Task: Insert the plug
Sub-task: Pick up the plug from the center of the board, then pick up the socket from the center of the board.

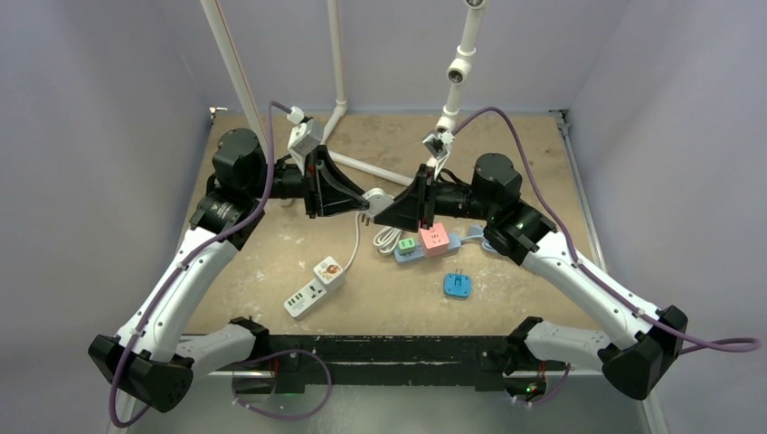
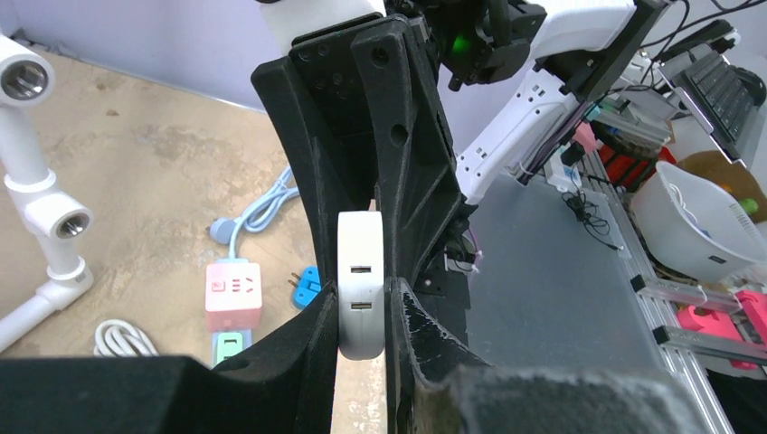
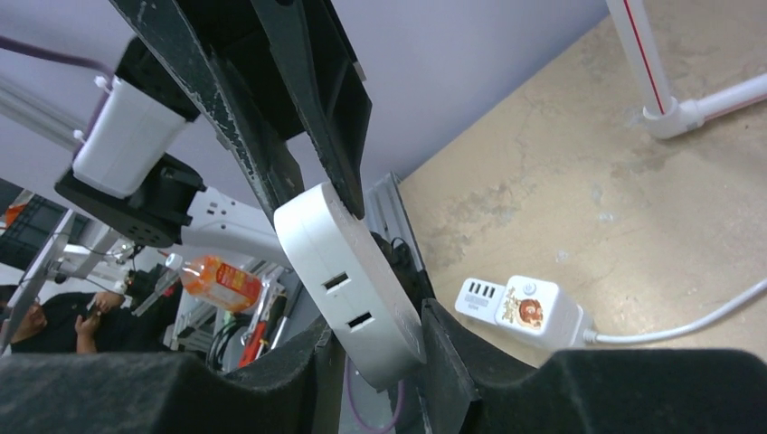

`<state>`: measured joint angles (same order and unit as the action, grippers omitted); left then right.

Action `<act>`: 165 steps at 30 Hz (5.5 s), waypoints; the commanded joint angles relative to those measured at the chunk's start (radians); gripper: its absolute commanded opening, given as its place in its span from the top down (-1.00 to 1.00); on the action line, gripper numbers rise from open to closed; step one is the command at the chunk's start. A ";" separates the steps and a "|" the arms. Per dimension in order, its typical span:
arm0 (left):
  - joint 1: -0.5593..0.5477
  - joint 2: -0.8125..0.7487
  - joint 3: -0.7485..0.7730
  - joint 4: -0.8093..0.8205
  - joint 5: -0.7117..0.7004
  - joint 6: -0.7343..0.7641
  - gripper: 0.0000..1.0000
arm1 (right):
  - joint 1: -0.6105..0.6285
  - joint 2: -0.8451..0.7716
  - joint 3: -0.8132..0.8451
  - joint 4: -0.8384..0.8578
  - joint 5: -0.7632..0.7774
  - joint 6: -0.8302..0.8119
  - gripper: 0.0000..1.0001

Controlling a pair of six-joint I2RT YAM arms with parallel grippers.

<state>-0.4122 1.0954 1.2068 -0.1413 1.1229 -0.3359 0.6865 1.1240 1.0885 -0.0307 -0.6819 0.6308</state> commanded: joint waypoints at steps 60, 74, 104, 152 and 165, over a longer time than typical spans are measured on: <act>-0.005 -0.024 -0.013 -0.072 0.018 0.052 0.47 | 0.092 0.052 0.315 -0.278 0.114 -0.386 1.00; -0.005 -0.016 0.002 -0.075 0.107 0.065 1.00 | 0.092 -0.004 0.267 -0.245 0.052 -0.375 1.00; -0.005 0.008 0.079 -0.098 0.118 0.072 0.41 | 0.093 -0.025 0.245 -0.249 0.010 -0.376 1.00; -0.003 -0.004 0.171 -0.635 -0.143 0.762 -0.98 | 0.102 -0.011 -0.001 -0.129 0.360 -0.297 1.00; -0.004 0.142 -0.083 -1.150 -0.551 1.850 -0.98 | 0.171 -0.176 -0.581 0.530 0.551 -0.387 1.00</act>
<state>-0.4149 1.2270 1.1725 -1.1664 0.6819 1.1599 0.8318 0.9676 0.5686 0.1982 -0.1989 0.3096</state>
